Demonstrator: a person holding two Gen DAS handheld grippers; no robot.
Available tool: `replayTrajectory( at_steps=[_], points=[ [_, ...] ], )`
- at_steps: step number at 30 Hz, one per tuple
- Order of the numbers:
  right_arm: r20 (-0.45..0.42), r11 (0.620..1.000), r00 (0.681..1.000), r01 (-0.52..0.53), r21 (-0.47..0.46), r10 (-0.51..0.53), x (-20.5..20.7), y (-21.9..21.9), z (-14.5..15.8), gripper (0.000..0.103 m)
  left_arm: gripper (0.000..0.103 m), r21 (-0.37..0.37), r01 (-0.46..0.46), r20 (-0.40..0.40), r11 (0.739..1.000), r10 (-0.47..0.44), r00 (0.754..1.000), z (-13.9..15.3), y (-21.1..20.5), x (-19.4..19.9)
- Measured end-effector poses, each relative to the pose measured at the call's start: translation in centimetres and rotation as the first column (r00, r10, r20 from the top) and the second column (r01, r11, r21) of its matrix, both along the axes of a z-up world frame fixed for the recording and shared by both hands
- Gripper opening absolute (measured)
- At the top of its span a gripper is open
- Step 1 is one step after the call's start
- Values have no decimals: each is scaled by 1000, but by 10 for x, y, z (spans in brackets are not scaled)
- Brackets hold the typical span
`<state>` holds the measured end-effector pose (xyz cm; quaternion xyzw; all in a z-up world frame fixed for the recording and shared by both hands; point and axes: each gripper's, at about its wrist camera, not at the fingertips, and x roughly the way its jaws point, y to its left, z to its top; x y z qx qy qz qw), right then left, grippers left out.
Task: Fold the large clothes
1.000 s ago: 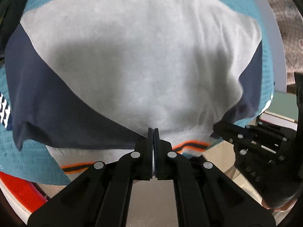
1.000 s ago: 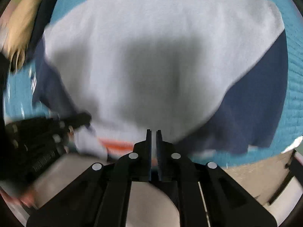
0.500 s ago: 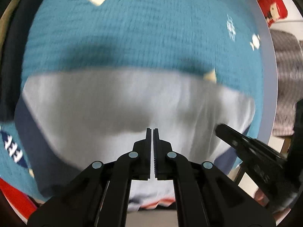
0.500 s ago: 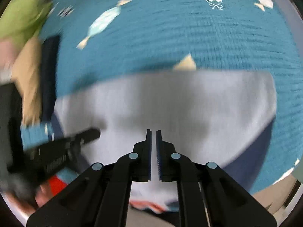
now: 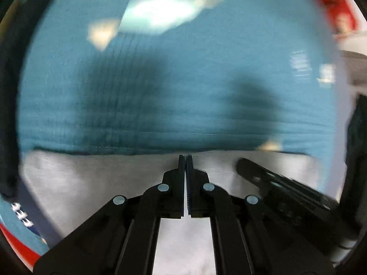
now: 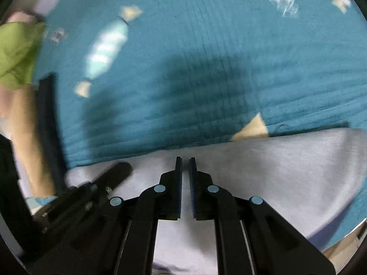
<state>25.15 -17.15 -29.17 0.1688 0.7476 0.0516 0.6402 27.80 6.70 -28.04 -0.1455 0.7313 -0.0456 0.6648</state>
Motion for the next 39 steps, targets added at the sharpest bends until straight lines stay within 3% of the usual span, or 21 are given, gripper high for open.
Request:
replayTrajectory(
  at_steps=[2, 5, 6, 10, 12, 13, 14, 15, 16, 19, 21, 22, 23, 25, 27, 30, 33, 35, 36, 38, 39],
  points=[
    [-4, 998, 999, 48, 48, -48, -2, -9, 8, 2, 2, -44, -22, 35, 999, 23, 999, -2, 6, 2],
    [30, 997, 999, 15, 79, -17, 0, -15, 27, 3, 3, -62, 5, 29, 998, -3, 1000, 21, 18, 6],
    [56, 996, 998, 15, 87, -20, -3, -21, 37, 9, 3, -65, -3, 37, 998, 5, 999, 32, 25, 7],
    [199, 991, 978, -87, 99, 66, -20, -37, 63, 8, 3, -120, 28, 151, 992, -10, 988, 66, 55, -10],
    [163, 996, 983, -85, 29, 79, -37, -43, 34, 6, 3, -4, 33, 169, 999, -32, 985, 52, 73, -15],
    [146, 997, 988, -65, 40, 58, -37, -58, 23, 0, 3, 128, 28, 163, 991, -49, 985, 37, 83, -22],
    [144, 992, 990, -20, 129, 1, -39, -72, 17, 0, 2, 219, 15, 158, 976, -51, 986, 30, 96, -31],
    [124, 976, 989, 58, 210, -85, -42, -92, 14, 0, 2, 199, -15, 186, 980, -23, 982, 22, 117, -38],
    [119, 967, 983, 113, 229, -143, -45, -110, 17, 0, 2, 114, -40, 216, 993, 15, 976, 23, 132, -42],
    [222, 989, 964, 139, 44, -146, -57, -143, 27, 0, 2, 47, -115, 217, 992, 103, 971, 27, 180, -53],
    [184, 970, 953, 228, 81, -240, -64, -180, 25, 0, 2, 34, -144, 213, 989, 134, 968, 25, 183, -49],
    [186, 962, 944, 270, 42, -273, -70, -193, 27, 0, 2, 54, -153, 214, 987, 138, 967, 26, 172, -48],
    [213, 958, 936, 287, 1, -280, -74, -200, 32, 0, 2, 83, -153, 225, 985, 131, 966, 24, 137, -47],
    [287, 954, 915, 300, -16, -283, -92, -198, 53, 1, 2, 141, -155, 248, 978, 116, 962, 41, 126, -54],
    [353, 970, 909, 243, -19, -220, -105, -180, 75, 6, 3, 60, -153, 276, 986, 131, 952, 50, 102, -72],
    [384, 990, 914, 97, 101, -129, -118, -119, 80, 6, 3, -68, -89, 322, 994, 106, 941, 58, 60, -82],
    [370, 977, 929, -78, 199, -1, -120, -62, 69, 5, 3, -19, -29, 337, 999, 34, 941, 48, 33, -89],
    [313, 988, 948, -99, 120, 57, -118, -39, 43, 2, 2, 53, -19, 295, 998, 2, 956, 28, 36, -108],
    [307, 987, 950, -102, 125, 59, -119, -42, 30, 0, 2, 45, -18, 315, 999, 3, 949, 20, 41, -114],
    [277, 962, 961, -61, 268, -16, -124, -72, 19, 0, 2, 21, -19, 335, 1000, 11, 942, 22, 55, -124],
    [249, 966, 967, -22, 259, -45, -126, -90, 19, 0, 2, 44, -29, 328, 999, 13, 945, 24, 64, -130]
  ],
)
